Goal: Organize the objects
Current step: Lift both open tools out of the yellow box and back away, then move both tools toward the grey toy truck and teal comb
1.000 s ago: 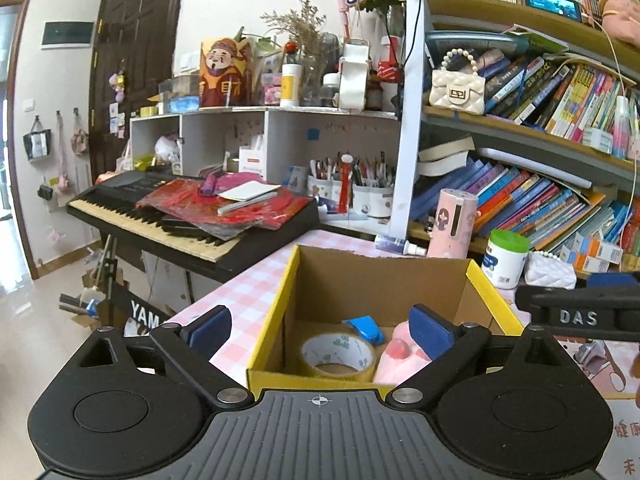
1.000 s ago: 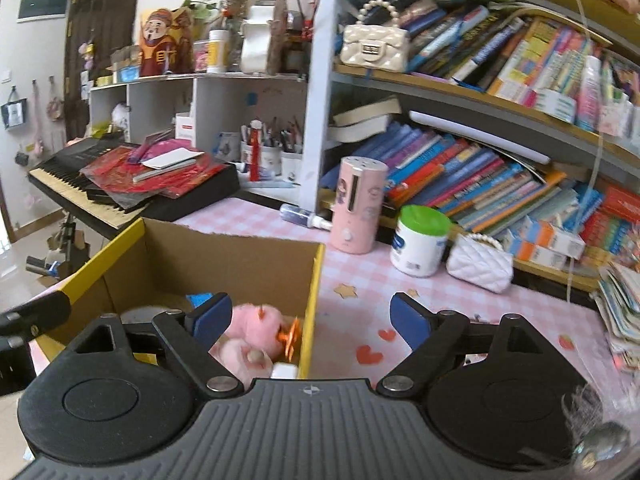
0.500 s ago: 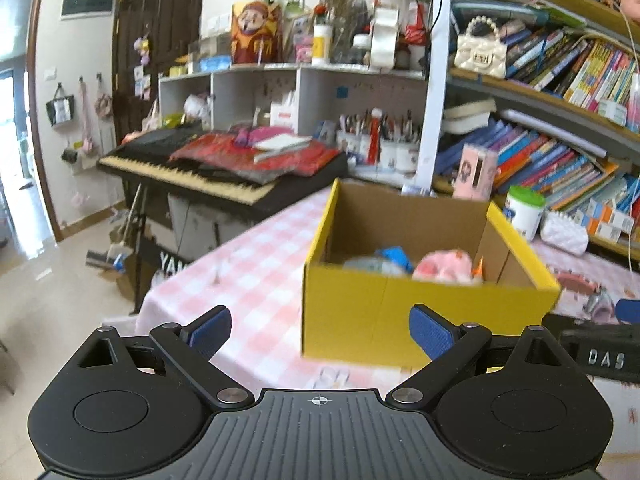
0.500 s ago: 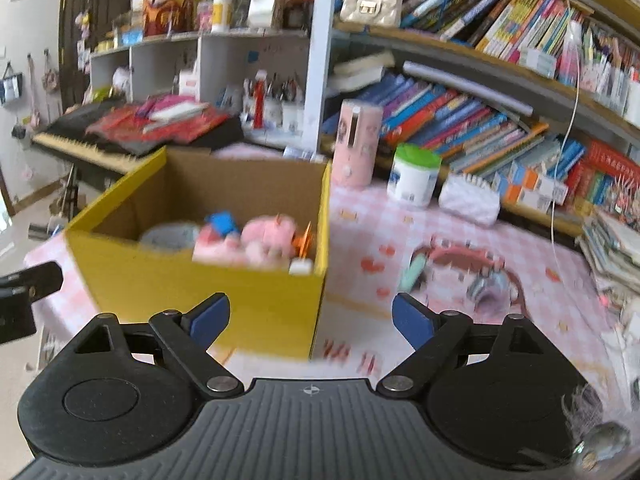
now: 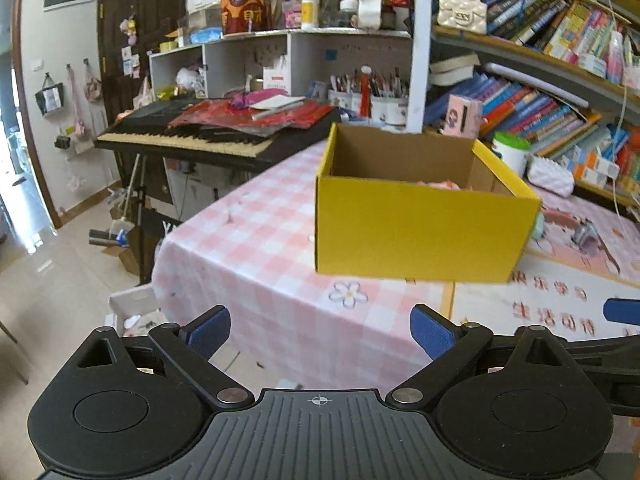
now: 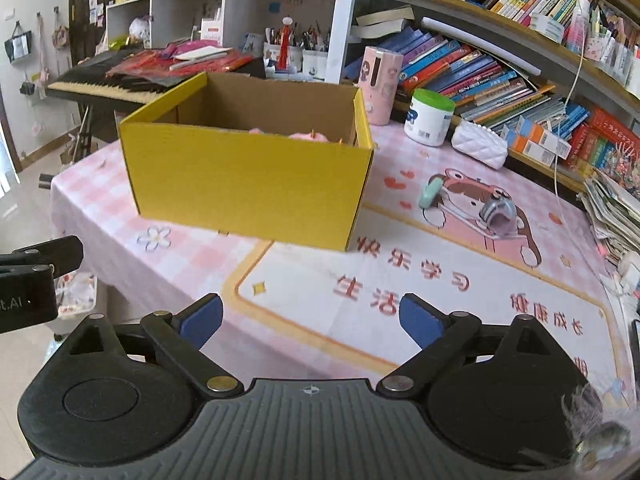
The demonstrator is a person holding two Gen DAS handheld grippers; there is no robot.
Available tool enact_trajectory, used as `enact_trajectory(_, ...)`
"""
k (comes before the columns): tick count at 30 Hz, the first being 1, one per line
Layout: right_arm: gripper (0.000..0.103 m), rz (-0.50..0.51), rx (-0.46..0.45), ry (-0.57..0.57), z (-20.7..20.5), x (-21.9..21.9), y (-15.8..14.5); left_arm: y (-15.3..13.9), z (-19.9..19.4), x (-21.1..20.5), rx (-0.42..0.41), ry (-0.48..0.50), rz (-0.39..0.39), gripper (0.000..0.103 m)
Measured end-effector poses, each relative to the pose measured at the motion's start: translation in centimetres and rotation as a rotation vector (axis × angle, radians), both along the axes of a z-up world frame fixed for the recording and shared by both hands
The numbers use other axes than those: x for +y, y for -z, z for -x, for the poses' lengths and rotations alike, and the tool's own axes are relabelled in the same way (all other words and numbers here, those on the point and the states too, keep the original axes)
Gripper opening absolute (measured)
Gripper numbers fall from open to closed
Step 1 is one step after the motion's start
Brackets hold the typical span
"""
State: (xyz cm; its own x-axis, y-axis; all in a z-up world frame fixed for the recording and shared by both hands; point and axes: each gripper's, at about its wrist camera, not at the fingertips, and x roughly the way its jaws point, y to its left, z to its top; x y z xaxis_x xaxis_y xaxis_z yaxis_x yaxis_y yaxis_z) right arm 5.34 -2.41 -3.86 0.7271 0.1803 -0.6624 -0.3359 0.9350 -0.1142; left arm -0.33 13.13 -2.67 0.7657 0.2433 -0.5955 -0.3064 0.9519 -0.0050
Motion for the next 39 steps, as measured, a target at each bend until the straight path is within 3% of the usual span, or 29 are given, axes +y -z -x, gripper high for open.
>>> enact_trajectory(12, 0.098, 0.033, 0.019, 0.091, 3.0, -2.5, 0.7, 0.8, 1.2, -2.6, 0.036, 0.145, 0.013, 0.098)
enact_trajectory(25, 0.098, 0.014, 0.012, 0.275, 3.6, -8.1, 0.5, 0.6, -0.6, -7.8, 0.028, 0.328, -0.004, 0.098)
enact_trajectory(39, 0.098, 0.01, 0.024, 0.327, 0.3, -12.2, 0.6, 0.7, -4.6, -11.6, 0.03, 0.378, -0.002, 0.098)
